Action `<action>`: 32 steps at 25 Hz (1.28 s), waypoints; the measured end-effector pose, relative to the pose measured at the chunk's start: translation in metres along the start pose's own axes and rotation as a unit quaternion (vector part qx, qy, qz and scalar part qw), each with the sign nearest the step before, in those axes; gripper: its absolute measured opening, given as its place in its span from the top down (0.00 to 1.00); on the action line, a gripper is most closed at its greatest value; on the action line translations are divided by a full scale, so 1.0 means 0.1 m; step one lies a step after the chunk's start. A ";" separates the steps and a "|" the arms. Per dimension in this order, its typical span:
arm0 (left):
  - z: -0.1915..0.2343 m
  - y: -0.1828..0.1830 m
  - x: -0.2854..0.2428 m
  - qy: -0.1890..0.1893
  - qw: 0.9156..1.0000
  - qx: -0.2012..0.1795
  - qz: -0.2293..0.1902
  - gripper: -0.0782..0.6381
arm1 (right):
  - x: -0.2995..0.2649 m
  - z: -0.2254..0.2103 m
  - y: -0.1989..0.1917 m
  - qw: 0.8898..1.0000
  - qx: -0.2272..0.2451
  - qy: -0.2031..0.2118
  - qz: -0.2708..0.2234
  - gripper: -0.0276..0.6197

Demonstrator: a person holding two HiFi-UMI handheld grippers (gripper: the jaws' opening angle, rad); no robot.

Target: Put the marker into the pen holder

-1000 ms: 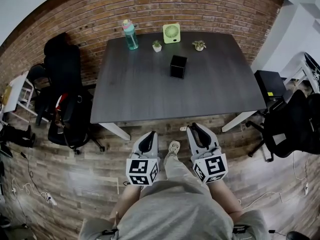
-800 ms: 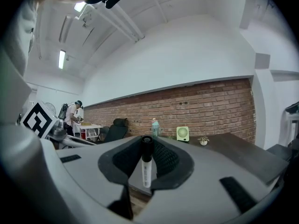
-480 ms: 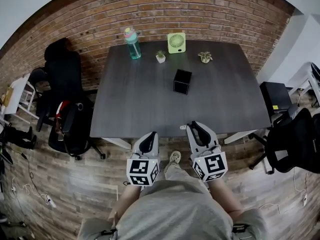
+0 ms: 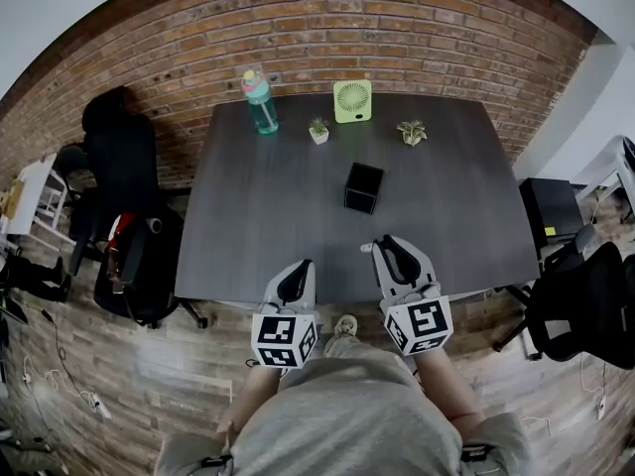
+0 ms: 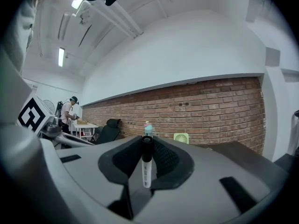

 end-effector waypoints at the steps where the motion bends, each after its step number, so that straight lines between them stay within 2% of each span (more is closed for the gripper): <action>1: 0.02 0.02 -0.06 0.000 1.000 0.000 0.000 0.87 | -0.06 -0.05 0.00 1.000 0.001 -0.001 0.000 0.84; 22: 0.32 0.20 -0.99 0.007 1.000 0.010 0.018 0.87 | -1.23 -0.87 -0.18 1.000 0.016 -0.002 0.020 0.85; 32: 0.47 0.18 -1.20 0.014 0.999 0.013 0.032 0.87 | -1.69 -1.10 -0.52 0.998 0.024 -0.003 0.052 0.84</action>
Point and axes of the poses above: the fingertips, and each gripper's own axes: x backward along the fingers, z to its left, y out of its top, the point moved 3 cm from there along x, backward along the fingers, and after that the axes turned 5 degrees about x, right-handed, at the moved point
